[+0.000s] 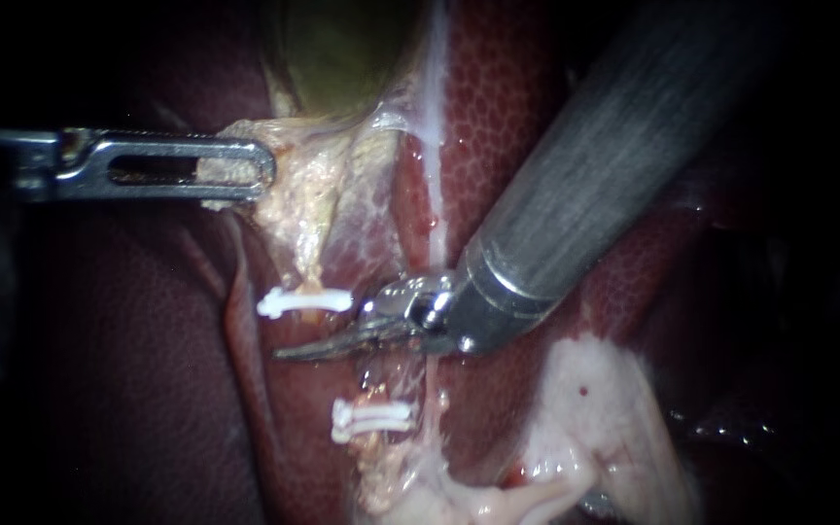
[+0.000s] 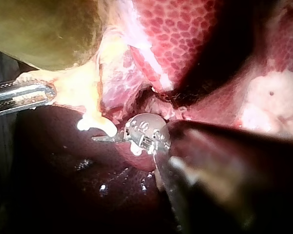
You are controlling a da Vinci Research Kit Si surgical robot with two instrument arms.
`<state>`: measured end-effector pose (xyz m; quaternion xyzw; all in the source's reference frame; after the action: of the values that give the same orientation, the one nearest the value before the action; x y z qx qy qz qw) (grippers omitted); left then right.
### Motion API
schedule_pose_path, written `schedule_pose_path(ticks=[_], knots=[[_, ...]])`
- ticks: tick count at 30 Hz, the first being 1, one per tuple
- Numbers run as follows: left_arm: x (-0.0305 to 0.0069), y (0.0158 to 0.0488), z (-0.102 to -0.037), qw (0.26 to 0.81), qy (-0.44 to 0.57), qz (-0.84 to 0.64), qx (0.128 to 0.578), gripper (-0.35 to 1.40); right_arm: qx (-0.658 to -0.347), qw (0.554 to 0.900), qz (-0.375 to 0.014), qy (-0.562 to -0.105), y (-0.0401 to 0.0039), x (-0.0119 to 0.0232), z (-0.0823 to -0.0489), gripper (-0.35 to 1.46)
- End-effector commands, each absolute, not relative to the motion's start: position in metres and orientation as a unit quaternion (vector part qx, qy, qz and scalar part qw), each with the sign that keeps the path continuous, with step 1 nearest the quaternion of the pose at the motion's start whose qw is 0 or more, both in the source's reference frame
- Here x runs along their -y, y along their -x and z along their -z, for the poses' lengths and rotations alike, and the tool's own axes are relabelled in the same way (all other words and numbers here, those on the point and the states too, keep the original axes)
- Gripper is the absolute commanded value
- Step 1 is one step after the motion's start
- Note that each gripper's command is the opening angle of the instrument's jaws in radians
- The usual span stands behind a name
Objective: Go back from the cut left tube
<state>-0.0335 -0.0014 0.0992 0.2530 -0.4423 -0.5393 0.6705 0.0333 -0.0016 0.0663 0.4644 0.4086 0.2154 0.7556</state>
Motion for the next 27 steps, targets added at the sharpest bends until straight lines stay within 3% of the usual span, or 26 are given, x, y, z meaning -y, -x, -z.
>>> schedule_pose_path(ticks=[1, 9, 13, 17, 20, 27], knots=[[0.0014, 0.0335, -0.0993, 0.671, -0.253, 0.539, 0.442, -0.35, -0.409, 0.756, -0.215, -0.464, -0.0333, 0.0016, -0.0663, -0.35], [0.0014, 0.0335, -0.0993, 0.67, -0.253, 0.539, 0.442, -0.35, -0.409, 0.757, -0.215, -0.462, -0.0335, 0.002, -0.0664, -0.35], [0.0014, 0.0335, -0.0993, 0.67, -0.253, 0.539, 0.442, -0.35, -0.414, 0.754, -0.215, -0.462, -0.0337, 0.0024, -0.0667, 0.32], [0.0014, 0.0335, -0.0993, 0.671, -0.253, 0.539, 0.442, -0.35, -0.416, 0.753, -0.216, -0.461, -0.0341, 0.0026, -0.0668, 0.79], [0.0014, 0.0336, -0.0993, 0.671, -0.253, 0.539, 0.442, -0.35, -0.421, 0.748, -0.22, -0.463, -0.0342, 0.0027, -0.0668, 0.96], [0.0014, 0.0335, -0.0993, 0.671, -0.253, 0.539, 0.442, -0.35, -0.428, 0.747, -0.213, -0.461, -0.0343, 0.0029, -0.0664, 1.11]])
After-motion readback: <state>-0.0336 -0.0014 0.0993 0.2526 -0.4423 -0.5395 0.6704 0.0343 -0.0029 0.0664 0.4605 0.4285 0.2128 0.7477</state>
